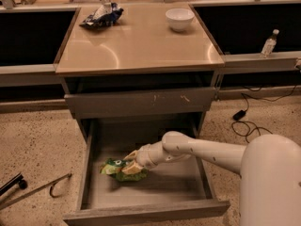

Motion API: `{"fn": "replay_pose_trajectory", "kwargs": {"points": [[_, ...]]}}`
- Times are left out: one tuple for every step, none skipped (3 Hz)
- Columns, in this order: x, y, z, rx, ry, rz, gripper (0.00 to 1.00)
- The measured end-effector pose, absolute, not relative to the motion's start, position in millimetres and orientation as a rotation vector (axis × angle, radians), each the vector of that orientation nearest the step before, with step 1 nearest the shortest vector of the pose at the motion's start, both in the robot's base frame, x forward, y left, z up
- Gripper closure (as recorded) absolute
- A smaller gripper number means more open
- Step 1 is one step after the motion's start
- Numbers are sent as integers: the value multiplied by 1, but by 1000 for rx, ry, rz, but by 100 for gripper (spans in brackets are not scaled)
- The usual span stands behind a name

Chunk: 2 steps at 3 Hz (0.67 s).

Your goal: Place green rice chip bag into middle drawer

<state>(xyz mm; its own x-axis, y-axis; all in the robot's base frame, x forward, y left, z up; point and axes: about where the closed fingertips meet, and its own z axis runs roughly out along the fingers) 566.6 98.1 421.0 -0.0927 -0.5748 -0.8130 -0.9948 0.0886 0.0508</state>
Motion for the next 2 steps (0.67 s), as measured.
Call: {"fn": "replay_pose_trajectory", "kwargs": {"points": [[567,98,421,-1552,1742,855,58],[567,98,421,-1553,1742,855,35]]}}
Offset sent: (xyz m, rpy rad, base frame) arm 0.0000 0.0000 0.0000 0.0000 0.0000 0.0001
